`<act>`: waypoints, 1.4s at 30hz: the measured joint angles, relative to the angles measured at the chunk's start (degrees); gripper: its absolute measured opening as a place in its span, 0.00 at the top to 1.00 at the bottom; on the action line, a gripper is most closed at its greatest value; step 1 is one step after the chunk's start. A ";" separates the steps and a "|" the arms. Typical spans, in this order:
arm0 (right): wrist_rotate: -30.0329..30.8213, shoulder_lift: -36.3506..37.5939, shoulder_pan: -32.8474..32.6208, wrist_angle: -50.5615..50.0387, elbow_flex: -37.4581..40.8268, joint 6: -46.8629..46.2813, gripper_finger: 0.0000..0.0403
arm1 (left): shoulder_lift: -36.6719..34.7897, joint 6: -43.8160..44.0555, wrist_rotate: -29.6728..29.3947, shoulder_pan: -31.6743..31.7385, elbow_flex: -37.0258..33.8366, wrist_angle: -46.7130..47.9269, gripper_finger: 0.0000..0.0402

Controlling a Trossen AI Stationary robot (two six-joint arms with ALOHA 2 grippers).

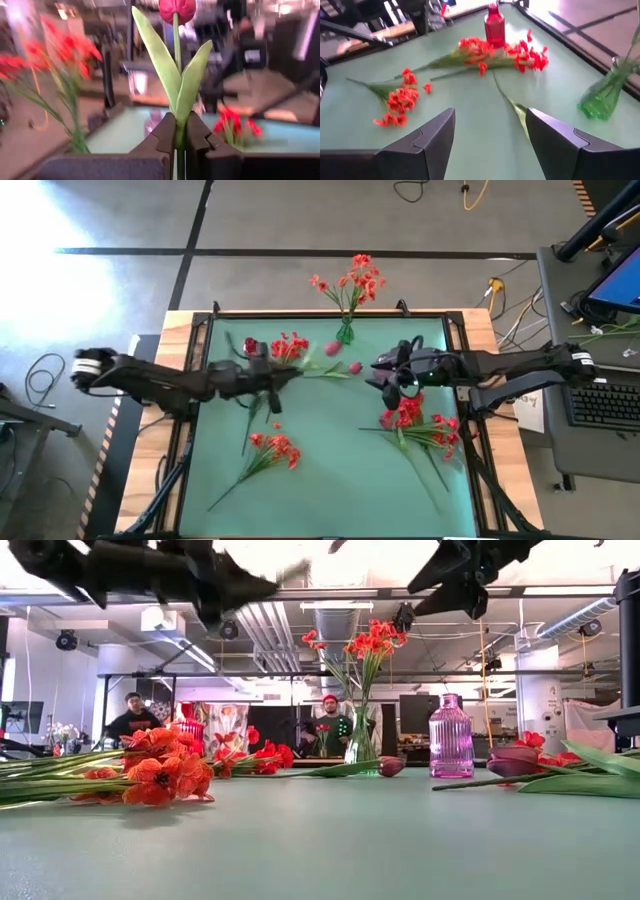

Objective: Sort flowers into vase by color
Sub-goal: Put the bottom left dark red flower into the red flower vase

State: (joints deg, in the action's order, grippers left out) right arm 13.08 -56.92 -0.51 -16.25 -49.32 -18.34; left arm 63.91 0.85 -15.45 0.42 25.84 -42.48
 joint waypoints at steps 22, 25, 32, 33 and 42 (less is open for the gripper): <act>-0.04 -9.54 0.00 9.79 0.00 3.35 0.43 | 2.14 -7.33 33.03 39.37 -5.39 -35.13 1.00; -0.04 -9.52 0.00 9.77 0.00 3.35 0.43 | 6.27 -4.16 40.39 43.91 -6.36 -45.55 1.00; -0.02 -9.47 0.00 11.18 0.00 3.97 0.43 | 11.99 -0.20 44.51 46.14 -6.85 -47.58 1.00; -0.02 -9.47 0.02 11.17 0.00 3.98 0.43 | 12.28 -0.64 44.51 46.14 -6.91 -46.95 1.00; -0.02 -9.47 0.02 11.06 0.00 3.98 0.43 | 13.69 -0.35 44.48 46.30 -6.85 -47.47 1.00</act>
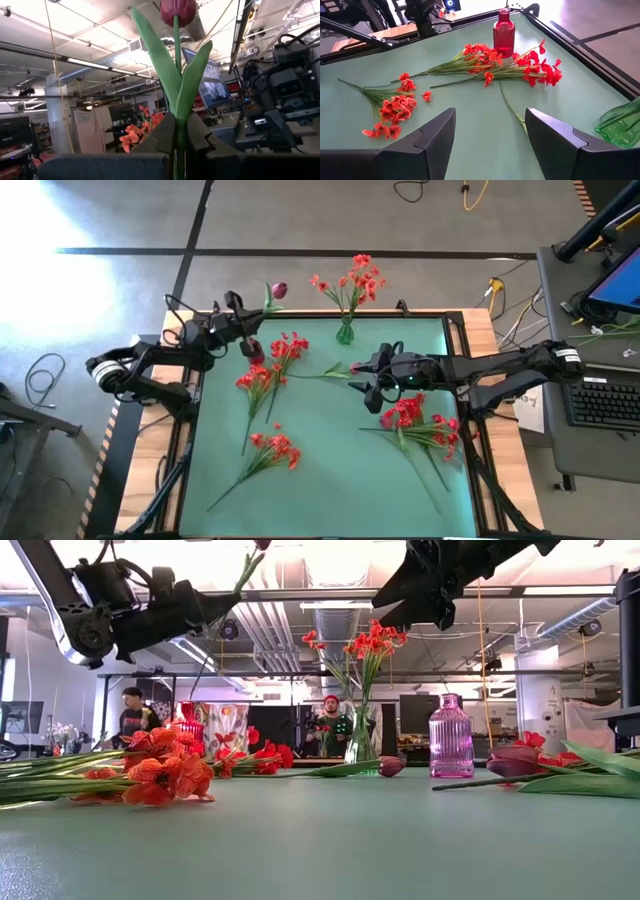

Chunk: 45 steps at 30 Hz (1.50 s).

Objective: Sort flowers into vase by color
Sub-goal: Put the bottom left dark red flower into the red flower vase

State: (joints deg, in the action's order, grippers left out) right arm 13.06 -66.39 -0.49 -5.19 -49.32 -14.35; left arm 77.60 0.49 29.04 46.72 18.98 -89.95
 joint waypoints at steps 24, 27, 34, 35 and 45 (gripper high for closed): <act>0.46 -0.02 0.00 0.00 0.00 -0.15 0.43 | 0.80 6.69 -1.66 2.30 -2.20 -0.04 1.00; 0.46 -0.02 0.00 0.00 0.00 -0.17 0.43 | 0.79 6.69 -1.67 2.32 -2.55 -0.02 1.00; 0.46 -0.04 0.00 0.02 0.00 -0.19 0.43 | 0.79 6.77 -1.66 2.51 -3.27 -0.04 1.00; 0.46 -0.04 0.00 0.02 0.00 -0.17 0.43 | 0.79 7.15 -1.66 2.51 -3.36 -0.03 1.00; 0.46 -0.04 0.00 0.12 0.00 -0.47 0.43 | 0.77 7.66 -1.66 2.54 -4.08 -0.04 1.00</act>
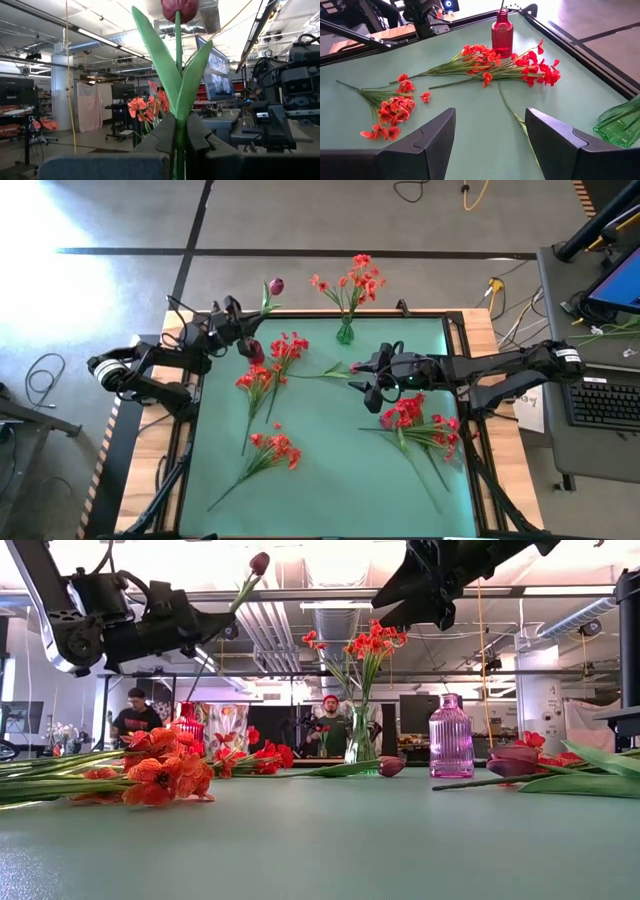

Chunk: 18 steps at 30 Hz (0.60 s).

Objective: Sort flowers into vase by color
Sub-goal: Put the bottom left dark red flower into the red flower vase

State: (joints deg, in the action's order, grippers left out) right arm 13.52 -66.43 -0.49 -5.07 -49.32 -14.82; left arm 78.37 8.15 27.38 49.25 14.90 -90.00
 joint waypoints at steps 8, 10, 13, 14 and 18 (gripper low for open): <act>0.02 0.00 0.00 0.30 0.00 -0.22 0.43 | 0.00 -0.10 0.00 0.00 -0.05 0.02 1.00; 0.02 0.00 0.00 0.56 0.00 -0.22 0.43 | 0.00 -0.10 0.02 0.00 -0.05 0.02 1.00; 0.02 0.00 0.00 1.17 0.00 -0.22 0.43 | 0.00 -0.10 0.04 0.00 -0.05 0.00 1.00; 0.02 0.00 0.00 1.18 0.00 -0.20 0.43 | 0.00 -0.10 0.07 0.00 -0.05 0.02 1.00; 0.02 0.00 0.00 1.17 0.00 -0.20 0.43 | 0.00 -0.12 0.11 0.00 -0.05 0.02 1.00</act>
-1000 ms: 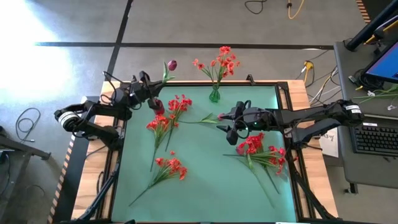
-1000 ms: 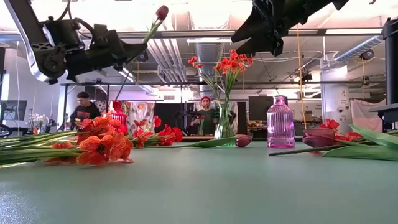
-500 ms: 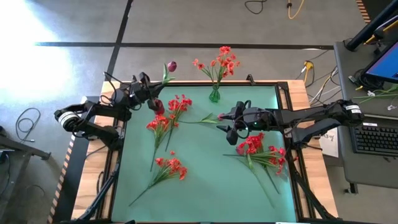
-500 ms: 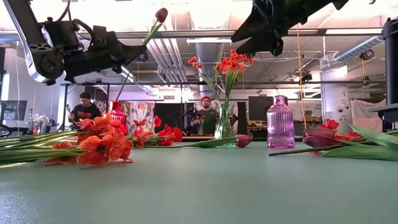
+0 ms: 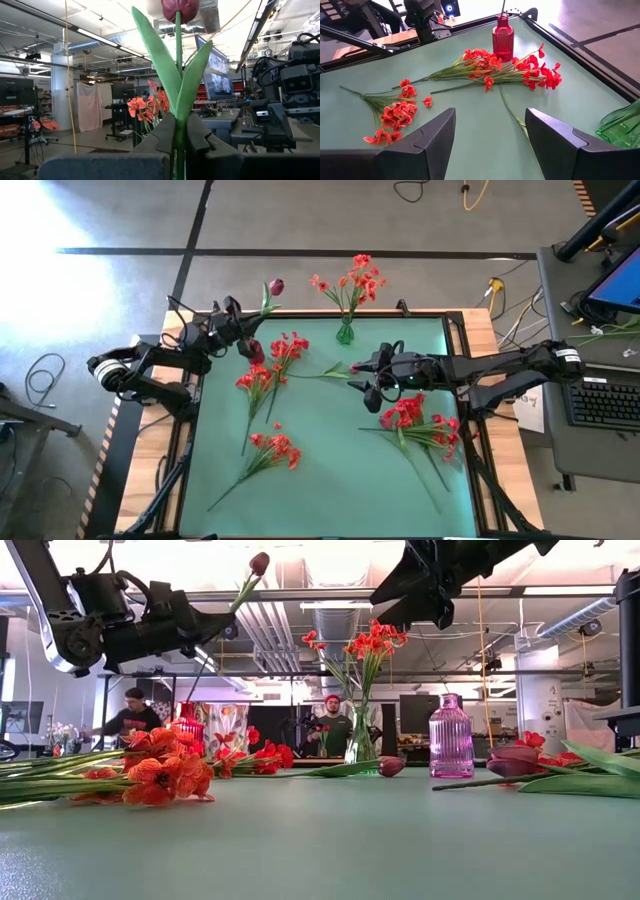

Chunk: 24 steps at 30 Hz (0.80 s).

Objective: Sort flowers into vase by color
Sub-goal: Put the bottom left dark red flower into the red flower vase

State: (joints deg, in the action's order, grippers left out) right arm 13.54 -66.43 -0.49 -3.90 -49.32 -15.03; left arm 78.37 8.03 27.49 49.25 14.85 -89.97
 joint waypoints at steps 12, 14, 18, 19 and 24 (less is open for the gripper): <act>-0.02 0.00 0.00 -0.04 0.00 0.02 0.43 | 0.00 -0.02 -0.13 0.04 0.00 -0.01 0.89; 0.00 0.00 0.00 -0.02 0.00 0.02 0.43 | -0.02 -0.02 -0.86 0.12 0.00 -0.01 0.85; -0.01 0.00 0.01 -0.04 0.00 0.02 0.43 | -0.04 -0.04 -2.72 0.47 0.00 -0.01 0.80; -0.01 0.00 0.01 -0.04 0.00 0.02 0.43 | -0.04 -0.03 -2.86 0.59 0.00 -0.02 0.78; 0.00 0.00 0.02 -0.04 0.00 0.04 0.43 | -0.07 -0.02 -2.93 0.76 0.00 0.00 0.74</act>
State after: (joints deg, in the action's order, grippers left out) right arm 13.54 -66.43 -0.47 -3.95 -49.32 -14.98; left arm 78.30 8.01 24.56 50.02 14.85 -89.97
